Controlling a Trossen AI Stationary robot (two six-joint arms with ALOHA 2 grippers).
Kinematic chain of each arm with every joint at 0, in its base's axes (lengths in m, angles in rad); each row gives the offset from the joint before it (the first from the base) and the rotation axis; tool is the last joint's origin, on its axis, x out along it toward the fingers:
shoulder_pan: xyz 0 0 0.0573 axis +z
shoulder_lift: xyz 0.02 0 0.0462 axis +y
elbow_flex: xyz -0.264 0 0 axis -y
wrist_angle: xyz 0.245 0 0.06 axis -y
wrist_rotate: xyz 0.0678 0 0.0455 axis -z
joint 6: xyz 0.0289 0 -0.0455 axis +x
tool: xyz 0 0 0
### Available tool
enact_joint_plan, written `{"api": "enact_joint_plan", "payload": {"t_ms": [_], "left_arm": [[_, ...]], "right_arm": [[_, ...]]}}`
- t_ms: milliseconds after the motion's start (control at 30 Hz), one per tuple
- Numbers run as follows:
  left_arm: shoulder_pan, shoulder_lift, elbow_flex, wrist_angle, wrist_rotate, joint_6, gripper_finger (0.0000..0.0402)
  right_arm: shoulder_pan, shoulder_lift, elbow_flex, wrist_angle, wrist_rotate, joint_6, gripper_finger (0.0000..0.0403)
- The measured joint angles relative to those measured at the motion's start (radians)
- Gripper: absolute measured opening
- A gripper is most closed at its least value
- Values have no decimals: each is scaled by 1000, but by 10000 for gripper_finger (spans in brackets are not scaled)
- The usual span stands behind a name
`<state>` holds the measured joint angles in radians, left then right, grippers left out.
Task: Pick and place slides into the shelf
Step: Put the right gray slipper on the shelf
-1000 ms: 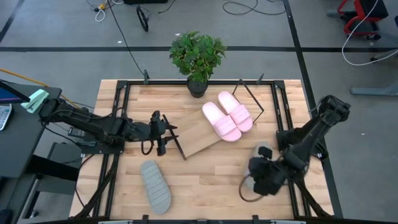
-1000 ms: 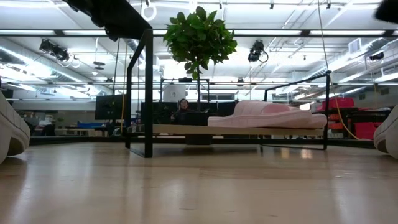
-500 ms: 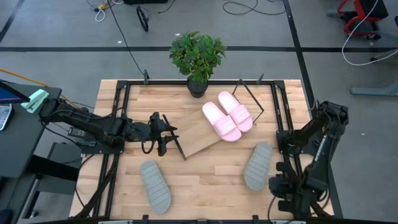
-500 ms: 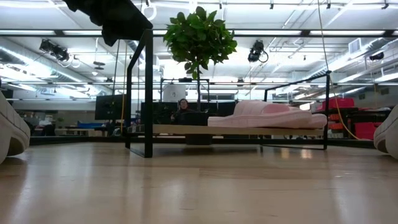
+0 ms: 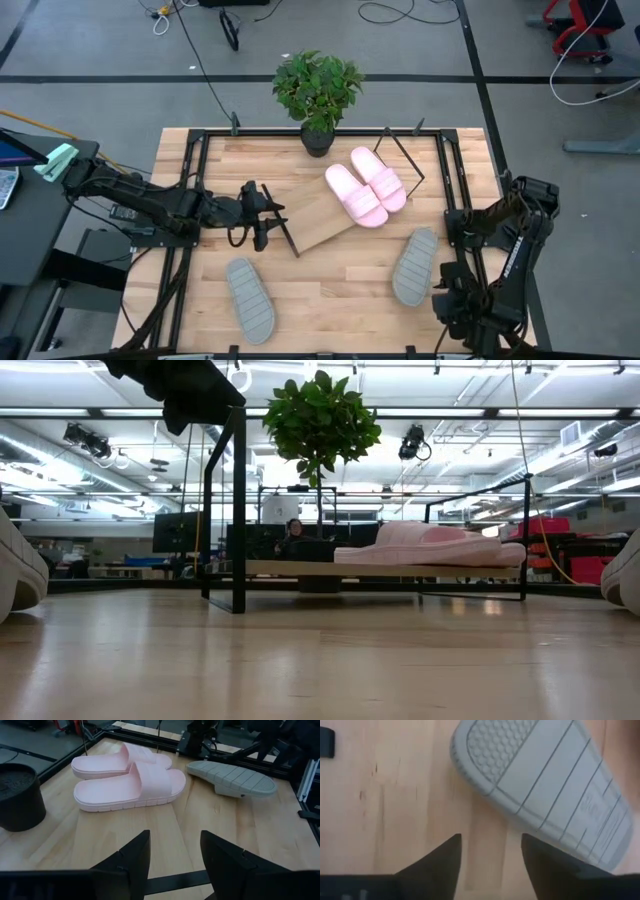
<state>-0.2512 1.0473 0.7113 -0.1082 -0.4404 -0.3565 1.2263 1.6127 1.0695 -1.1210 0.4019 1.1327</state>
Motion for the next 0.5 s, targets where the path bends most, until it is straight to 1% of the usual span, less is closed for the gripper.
{"api": "enact_joint_plan", "payload": {"t_ms": [167,267,400,500], "left_arm": [[0,0,0,0,0,1,180],[0,0,0,-1,0,2,183],[0,0,0,-1,0,17,180],[0,0,0,-1,0,28,177]], "right_arm": [[-15,0,0,0,45,-95,279],[-36,0,-1,-1,54,-180,302],[-74,0,-26,22,53,-282,313],[-99,0,-72,69,21,-336,311]]}}
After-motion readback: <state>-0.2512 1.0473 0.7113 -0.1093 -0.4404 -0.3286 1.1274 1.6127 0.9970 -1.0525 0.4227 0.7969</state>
